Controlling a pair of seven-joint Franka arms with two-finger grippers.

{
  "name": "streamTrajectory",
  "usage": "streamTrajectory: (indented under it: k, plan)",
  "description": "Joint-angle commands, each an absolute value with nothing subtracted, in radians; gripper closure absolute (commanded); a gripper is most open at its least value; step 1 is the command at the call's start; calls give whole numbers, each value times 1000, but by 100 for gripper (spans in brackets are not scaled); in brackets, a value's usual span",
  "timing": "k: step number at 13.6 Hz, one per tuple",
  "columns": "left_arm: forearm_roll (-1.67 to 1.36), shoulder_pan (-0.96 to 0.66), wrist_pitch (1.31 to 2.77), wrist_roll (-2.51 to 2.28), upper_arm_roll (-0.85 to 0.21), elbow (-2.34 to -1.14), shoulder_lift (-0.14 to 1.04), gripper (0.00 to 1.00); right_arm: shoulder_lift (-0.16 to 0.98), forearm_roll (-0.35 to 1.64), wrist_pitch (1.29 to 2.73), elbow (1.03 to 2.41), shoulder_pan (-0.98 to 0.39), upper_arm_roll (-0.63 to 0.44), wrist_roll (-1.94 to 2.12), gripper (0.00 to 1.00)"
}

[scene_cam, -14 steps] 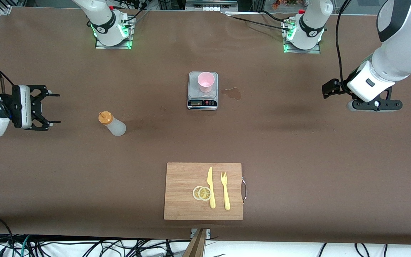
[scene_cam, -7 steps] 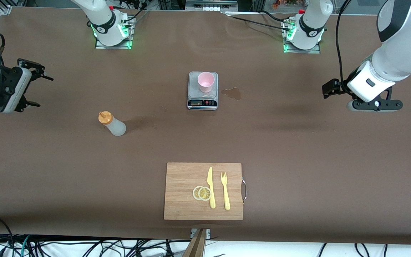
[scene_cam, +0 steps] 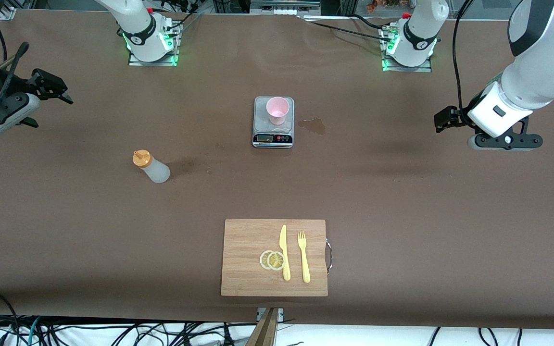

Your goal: Add sauce to pink cup with both arms

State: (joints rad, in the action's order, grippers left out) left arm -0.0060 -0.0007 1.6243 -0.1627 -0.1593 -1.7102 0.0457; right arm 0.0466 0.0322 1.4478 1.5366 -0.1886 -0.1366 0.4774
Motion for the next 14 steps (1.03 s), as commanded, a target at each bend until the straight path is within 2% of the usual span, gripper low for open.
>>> streamTrajectory:
  k: [1, 5, 8, 14]
  plan:
    - [-25, 3, 1617, -144, -161, -1700, 46, 0, -18, -63, 1456, 1572, -192, -65, 258, 0]
    - [-25, 5, 1617, -144, -160, -1700, 46, 0, -61, -49, 1540, 1618, -186, -71, 242, 0]
    - [-25, 5, 1617, -144, -160, -1700, 46, 0, -112, 4, 1635, 1742, -170, -71, 197, 0]
    - [-25, 5, 1617, -144, -161, -1700, 46, 0, -103, 18, 1628, 1736, -117, -71, 193, 0]
